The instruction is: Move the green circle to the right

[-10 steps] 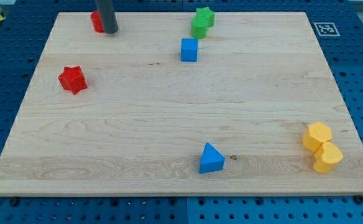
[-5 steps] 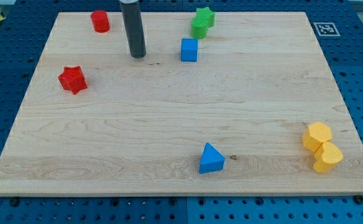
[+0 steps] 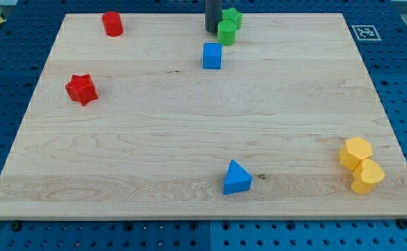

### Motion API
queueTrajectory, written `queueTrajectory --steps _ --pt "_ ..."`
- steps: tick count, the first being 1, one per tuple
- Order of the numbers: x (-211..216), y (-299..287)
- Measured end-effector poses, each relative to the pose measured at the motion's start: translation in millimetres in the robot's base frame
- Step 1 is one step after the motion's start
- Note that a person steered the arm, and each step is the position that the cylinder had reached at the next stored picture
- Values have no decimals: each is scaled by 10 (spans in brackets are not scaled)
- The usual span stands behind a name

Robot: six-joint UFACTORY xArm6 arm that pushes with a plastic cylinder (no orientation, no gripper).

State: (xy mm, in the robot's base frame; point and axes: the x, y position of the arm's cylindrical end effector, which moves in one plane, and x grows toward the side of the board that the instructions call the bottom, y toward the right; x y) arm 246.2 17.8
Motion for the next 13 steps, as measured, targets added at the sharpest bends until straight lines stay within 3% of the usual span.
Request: queueTrajectory --steps 2,4,5,6,8,10,11,13 --pt "453 493" --pt "183 925" --pt "-191 925" --pt "-288 793" --pt "-306 474" --pt "-220 1021" --pt "48 1147" --pt "52 1284"
